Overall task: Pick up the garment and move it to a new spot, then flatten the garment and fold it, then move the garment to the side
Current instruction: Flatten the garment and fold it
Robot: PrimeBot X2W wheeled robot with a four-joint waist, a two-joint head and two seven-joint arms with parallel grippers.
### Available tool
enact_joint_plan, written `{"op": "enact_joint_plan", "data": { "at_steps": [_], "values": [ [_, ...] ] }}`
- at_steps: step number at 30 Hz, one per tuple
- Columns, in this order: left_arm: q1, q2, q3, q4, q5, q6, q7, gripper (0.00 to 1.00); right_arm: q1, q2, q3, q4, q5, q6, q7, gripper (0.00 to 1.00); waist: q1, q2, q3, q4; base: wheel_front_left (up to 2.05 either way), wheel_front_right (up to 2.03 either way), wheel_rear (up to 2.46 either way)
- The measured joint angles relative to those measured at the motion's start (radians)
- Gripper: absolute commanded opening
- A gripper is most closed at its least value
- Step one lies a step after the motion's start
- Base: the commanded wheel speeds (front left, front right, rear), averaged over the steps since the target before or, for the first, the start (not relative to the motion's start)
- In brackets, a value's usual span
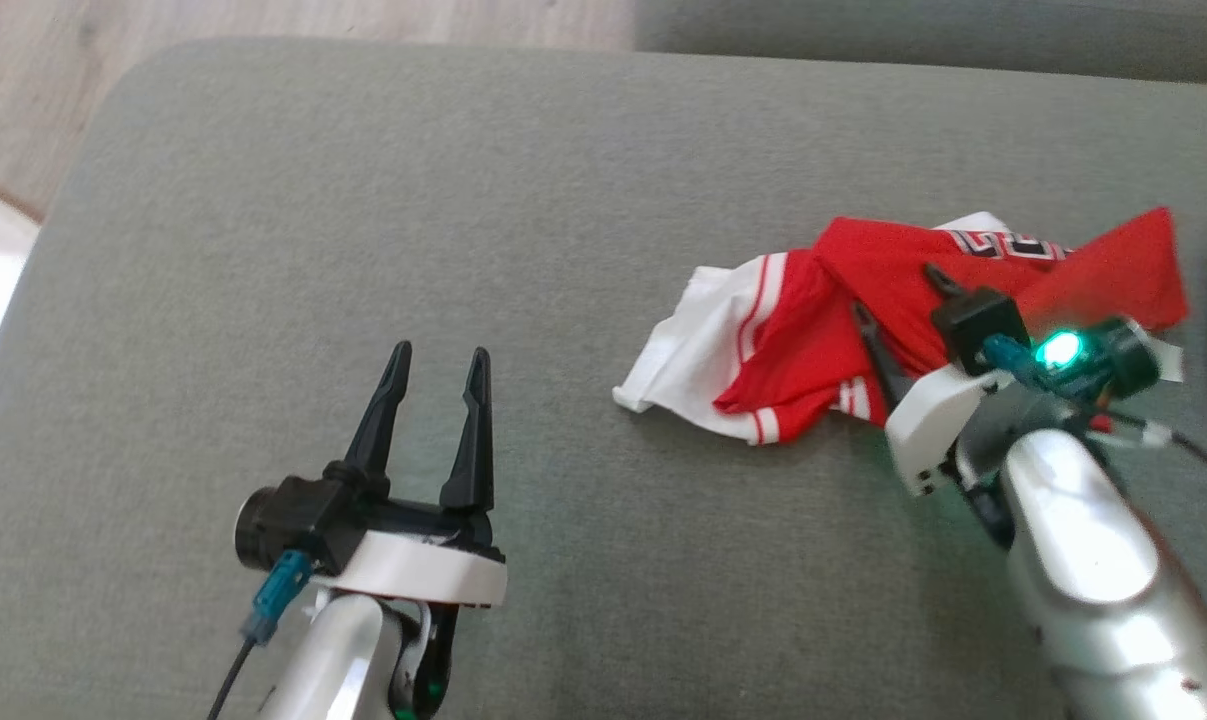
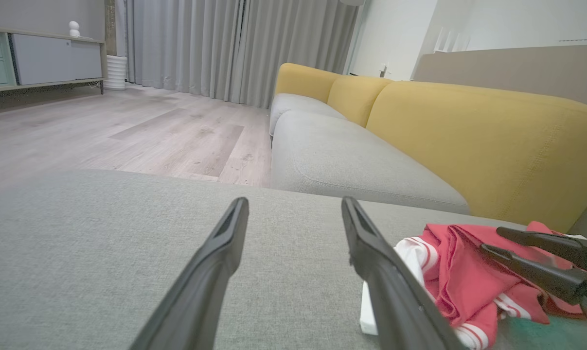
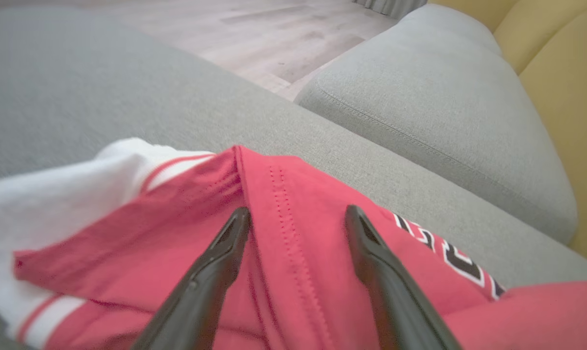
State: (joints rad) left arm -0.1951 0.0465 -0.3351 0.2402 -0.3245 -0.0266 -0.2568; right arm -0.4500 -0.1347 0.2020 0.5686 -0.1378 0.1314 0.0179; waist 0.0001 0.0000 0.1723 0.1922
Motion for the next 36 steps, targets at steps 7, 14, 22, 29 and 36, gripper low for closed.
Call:
{"op": "enact_joint_plan", "data": {
  "at_steps": [7, 14, 22, 29, 36],
  "values": [
    [-0.012, 0.000, -0.016, 0.012, -0.011, 0.010, 0.000, 1.00, -0.102, -0.030, 0.034, 0.161, -0.073, 0.000, -0.006, 0.45, 0.0001, 0.0000, 0.023, 0.039, 0.00, 0.00, 0.00],
    [-0.012, 0.000, 0.015, 0.014, -0.010, 0.018, 0.000, 1.00, -0.118, 0.001, -0.020, 0.170, -0.008, 0.000, -0.130, 0.00, 0.0000, 0.0000, 0.007, 0.005, 0.00, 0.00, 0.00],
    [-0.010, 0.000, 0.063, 0.011, 0.006, 0.016, 0.000, 1.00, -0.005, -0.010, -0.128, 0.017, 0.067, 0.000, -0.164, 0.00, -0.0002, 0.0000, -0.023, -0.080, 0.00, 0.00, 0.00],
    [-0.001, 0.000, 0.085, 0.005, 0.018, 0.007, 0.000, 1.00, 0.251, -0.077, -0.310, -0.258, 0.130, 0.000, -0.052, 0.00, -0.0002, 0.0000, -0.065, -0.177, 0.00, 0.00, 0.00],
    [0.005, 0.000, 0.099, 0.004, 0.018, 0.004, 0.000, 1.00, 0.462, -0.065, -0.410, -0.388, 0.150, 0.000, 0.074, 0.00, -0.0003, 0.0000, -0.092, -0.219, 0.00, 0.00, 0.00]
  ]
}}
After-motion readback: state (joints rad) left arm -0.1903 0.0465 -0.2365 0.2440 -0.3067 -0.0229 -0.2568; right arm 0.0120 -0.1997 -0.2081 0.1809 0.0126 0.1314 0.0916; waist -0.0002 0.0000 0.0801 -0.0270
